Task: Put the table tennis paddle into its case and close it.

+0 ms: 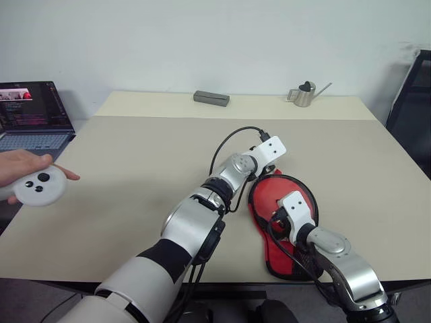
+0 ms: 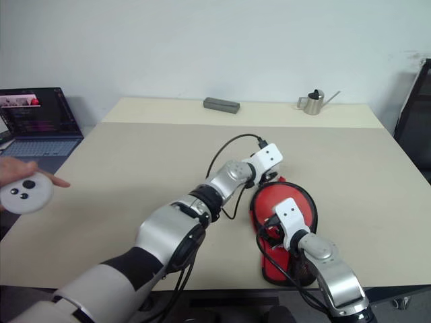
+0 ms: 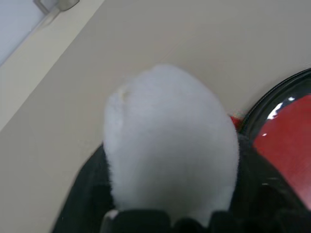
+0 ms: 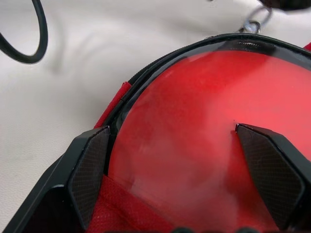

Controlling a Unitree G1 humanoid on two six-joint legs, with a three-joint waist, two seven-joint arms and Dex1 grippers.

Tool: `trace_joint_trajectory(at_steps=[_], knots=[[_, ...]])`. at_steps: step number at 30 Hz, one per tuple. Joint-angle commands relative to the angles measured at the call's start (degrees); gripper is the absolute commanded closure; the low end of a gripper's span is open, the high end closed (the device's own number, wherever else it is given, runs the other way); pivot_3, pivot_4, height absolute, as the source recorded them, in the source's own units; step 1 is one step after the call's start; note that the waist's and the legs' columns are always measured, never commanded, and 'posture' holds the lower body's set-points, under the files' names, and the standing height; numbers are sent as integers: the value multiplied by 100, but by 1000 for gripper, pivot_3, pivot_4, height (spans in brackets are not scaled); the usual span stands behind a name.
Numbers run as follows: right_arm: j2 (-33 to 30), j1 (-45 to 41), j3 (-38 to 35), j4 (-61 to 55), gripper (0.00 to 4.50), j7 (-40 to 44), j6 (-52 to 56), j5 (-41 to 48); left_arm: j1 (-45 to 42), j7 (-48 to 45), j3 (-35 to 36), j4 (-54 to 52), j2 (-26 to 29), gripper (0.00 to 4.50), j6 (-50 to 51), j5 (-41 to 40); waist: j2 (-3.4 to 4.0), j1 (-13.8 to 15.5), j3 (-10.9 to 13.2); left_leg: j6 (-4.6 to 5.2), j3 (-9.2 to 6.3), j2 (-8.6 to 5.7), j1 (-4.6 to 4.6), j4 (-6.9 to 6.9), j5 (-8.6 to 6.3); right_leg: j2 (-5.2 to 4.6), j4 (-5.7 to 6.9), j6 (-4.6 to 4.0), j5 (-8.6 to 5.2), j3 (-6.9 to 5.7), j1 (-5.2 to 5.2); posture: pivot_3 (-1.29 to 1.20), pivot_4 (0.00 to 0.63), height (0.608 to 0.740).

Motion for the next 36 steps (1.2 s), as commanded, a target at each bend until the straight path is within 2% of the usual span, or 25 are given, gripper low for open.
trace_joint_trajectory(at_steps=[1, 2, 3, 12, 19, 22, 27, 31, 34, 36], knots=[[-8, 419, 429, 750, 0, 81, 784, -23, -151, -26, 161, -211, -26, 598, -3, -131, 4, -1, -3, 0, 0, 0, 0, 0, 0, 0, 0, 0, 0, 0, 0, 0, 150, 740], [-10, 411, 423, 767, 0, 83, 777, -23, -167, -21, 192, -213, -29, 211, -10, -151, 5, -1, -6, 0, 0, 0, 0, 0, 0, 0, 0, 0, 0, 0, 0, 0, 150, 740], [-11, 405, 420, 777, 0, 84, 772, -24, -193, -32, 240, -218, -28, 40, -21, -185, 6, -1, -9, 0, 0, 0, 0, 0, 0, 0, 0, 0, 0, 0, 0, 0, 150, 740], [-33, 47, 410, 1108, 0, 185, 641, -60, -581, -412, 839, -278, 279, 40, -51, -691, 6, -37, -10, 0, 7, 0, 4, 2, 0, 1, 0, 0, 0, 2, 0, 0, 150, 740], [-102, -349, 288, 1502, 0, 411, 481, -52, -822, -398, 1235, -384, 1179, 40, -156, -1004, 7, -63, -10, -3, 39, 11, 52, 0, -1, 0, 7, 15, 8, -15, 19, 0, 150, 740], [-157, -494, 148, 1553, 0, 539, 483, 13, -733, -904, 1485, -480, 1701, 40, -131, -1322, 6, -65, -10, -3, 48, 17, 62, -3, -1, -1, 8, 21, 12, -16, 20, 0, 150, 740], [-236, -686, -199, 1451, 0, 793, 528, 266, -266, -2452, 1731, -795, 2422, 40, -90, -1880, 10, -63, -8, -4, 59, 17, 66, -2, -1, -5, 6, 25, 16, -10, 10, 0, 150, 740], [-342, -720, -567, 945, 0, 1217, 722, 845, 825, -4475, 1602, -2024, 2917, 40, 334, -2433, 27, -38, 2, -3, 64, 37, 62, -9, -1, -12, 5, 21, 15, -3, 12, 0, 150, 740], [-554, -677, -743, 638, 0, 1443, 873, 1141, 1861, -5051, 1361, -3770, 3052, 40, 1126, -2835, 31, -6, 6, -4, 59, 36, 5, -8, -3, -11, 6, 2, 19, -4, -39, 0, 150, 740], [-670, -645, -908, 426, 0, 1545, 991, 1365, 2509, -5152, 1222, -4931, 3097, 40, 1731, -3101, 32, 16, 9, -5, 53, 33, -51, 3, -2, -11, 10, -44, 47, -3, -89, 0, 150, 740]])
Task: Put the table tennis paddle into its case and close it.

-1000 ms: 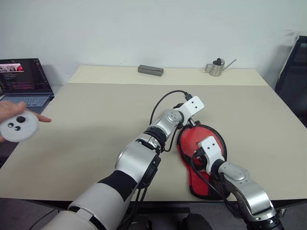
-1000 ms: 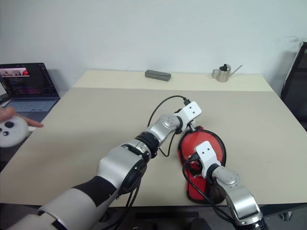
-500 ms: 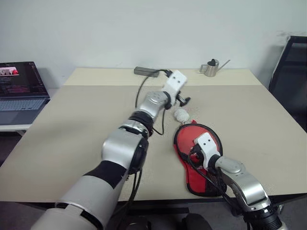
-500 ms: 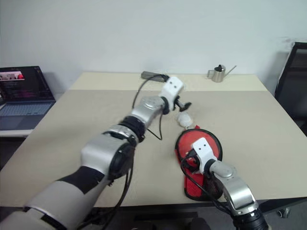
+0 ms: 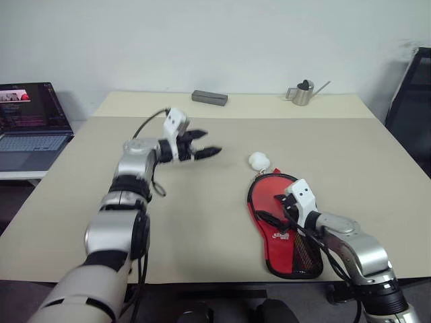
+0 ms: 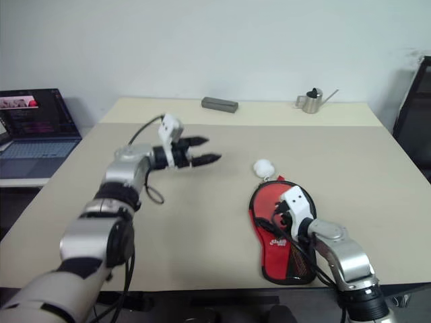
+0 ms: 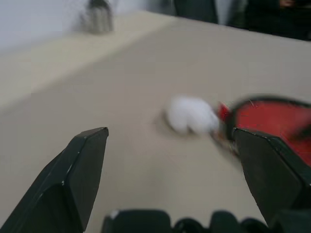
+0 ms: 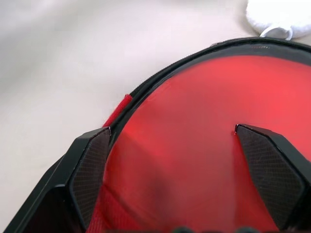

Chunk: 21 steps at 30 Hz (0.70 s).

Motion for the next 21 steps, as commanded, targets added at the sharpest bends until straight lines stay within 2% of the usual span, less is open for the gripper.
trace_joint_trajectory(at_steps=[1, 4, 7, 13, 21], knots=[[-197, 204, -210, -160, 0, 224, 455, 396, 583, -238, -245, -2016, 36, 40, 905, -536, 2, 22, 3, -1, -12, -4, -29, 10, 0, 0, 1, -3, 0, -1, -16, 0, 150, 740], [-345, 226, -553, -545, 0, 387, 657, 851, 1230, -155, -546, -3225, 30, 40, 1425, -724, 6, 42, 6, -1, -26, -18, -59, 11, 1, -5, -8, -7, -1, 3, -40, 0, 150, 740], [-622, 260, -1080, -1050, 0, 619, 1028, 1497, 1573, -22, -843, -3948, -24, 40, 1615, -791, 48, 41, 35, 3, -24, -24, -57, 9, -2, -9, -10, -10, -4, 10, -39, 0, 150, 740], [-1433, 433, -1909, -1306, 0, 911, 1323, 2124, 1804, 286, -1520, -4503, -251, 40, 1754, -727, 74, 56, 55, 5, -16, -22, -56, 8, -2, -7, -5, -9, -6, 3, -35, 0, 150, 740], [-2518, 1488, -2943, -1633, 0, 1447, 1579, 2722, 1873, 930, -2212, -4245, -824, 40, 1785, -558, 65, 122, 62, 17, 16, -23, -55, 12, -9, -10, -9, -10, -7, 10, -29, 0, 150, 740]])
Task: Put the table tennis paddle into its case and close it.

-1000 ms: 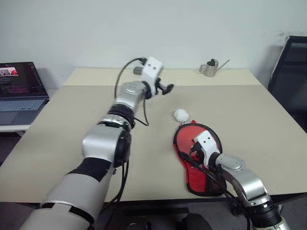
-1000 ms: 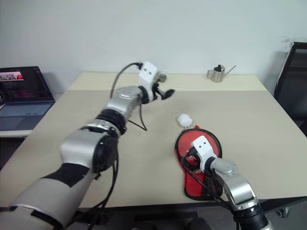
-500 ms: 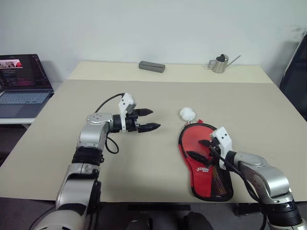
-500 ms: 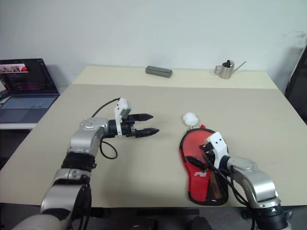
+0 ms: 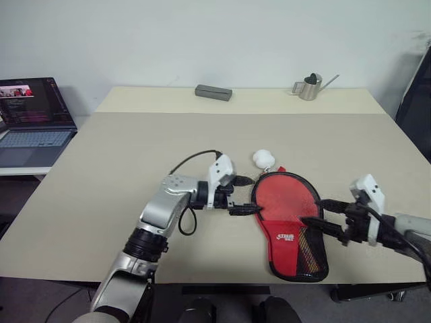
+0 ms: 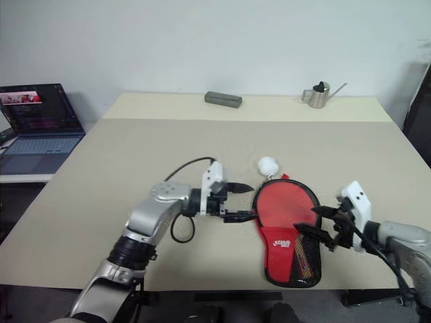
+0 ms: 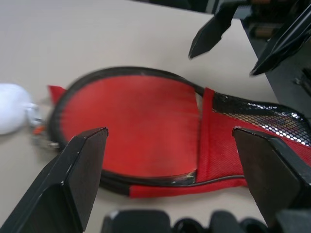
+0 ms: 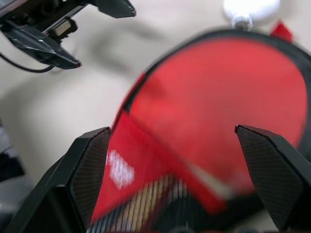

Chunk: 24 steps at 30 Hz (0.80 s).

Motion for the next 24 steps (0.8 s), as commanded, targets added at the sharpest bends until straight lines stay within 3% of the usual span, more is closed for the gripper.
trace_joint_trajectory(at_steps=[1, 15, 24], knots=[[-342, 351, -399, -265, 0, 270, -96, 147, -84, 241, -224, 107, -212, 40, -185, 104, -6, 15, 4, 0, 2, 0, 1, 2, 0, 1, 0, 0, 0, -1, 2, 0, 150, 740], [-315, 969, -614, -532, 0, 55, -312, 273, -738, 573, -703, 1058, -1311, 40, -598, 266, -20, 84, 12, 1, 10, -1, 5, 8, 0, -3, -5, 29, -17, -6, 16, 0, 150, 740], [-276, 1152, -782, -660, 0, -112, -359, 381, -753, 474, -1093, 1537, -1628, 40, -813, 505, -20, 86, 12, 1, 10, -2, 5, 9, 0, -3, -4, 30, -18, -6, 17, 0, 150, 740]])
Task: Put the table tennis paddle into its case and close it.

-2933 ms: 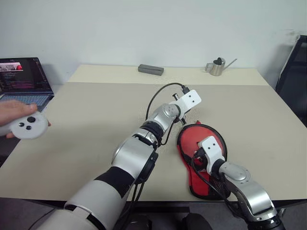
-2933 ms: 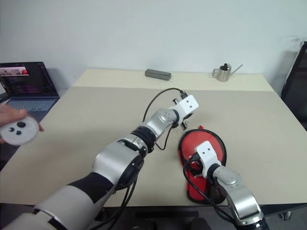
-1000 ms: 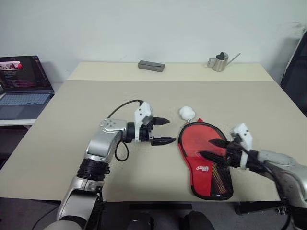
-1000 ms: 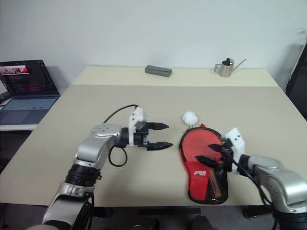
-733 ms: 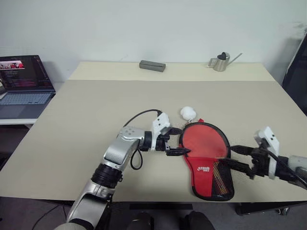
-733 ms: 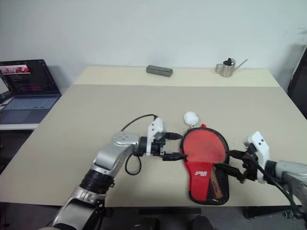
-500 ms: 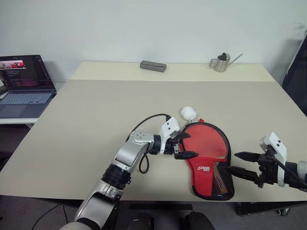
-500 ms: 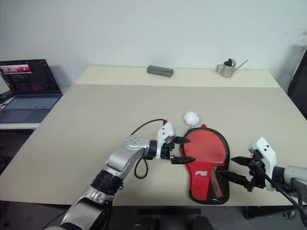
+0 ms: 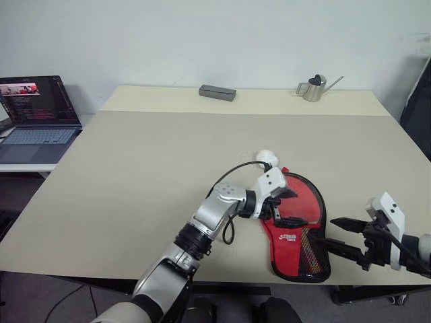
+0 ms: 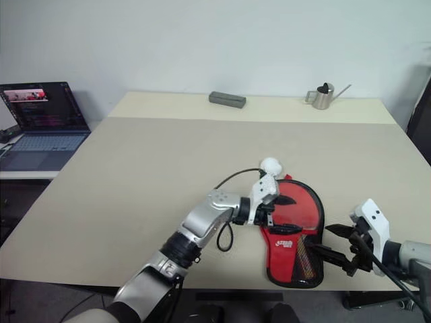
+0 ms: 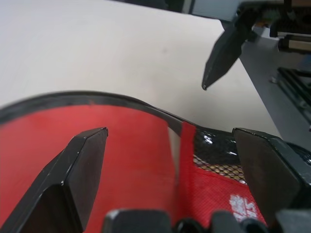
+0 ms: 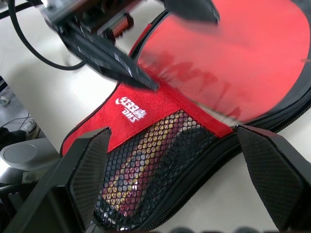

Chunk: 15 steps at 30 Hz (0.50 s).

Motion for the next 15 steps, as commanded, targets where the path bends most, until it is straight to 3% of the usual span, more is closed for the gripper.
trace_joint_trajectory(at_steps=[1, 15], knots=[[-19, 58, -338, -193, 0, -21, -107, 150, -91, -42, -141, 7, -103, 40, -225, 106, 0, 0, 0, 0, 2, 0, 0, 0, 0, 0, 0, 0, 0, 2, 0, 0, 150, 740], [-126, -66, -689, -180, 0, -164, -23, 477, 64, 100, -323, 631, -339, 40, -542, 399, 2, 1, -1, 0, 3, 0, 4, 1, 0, 0, 3, 0, 0, 1, 2, 0, 150, 740]])
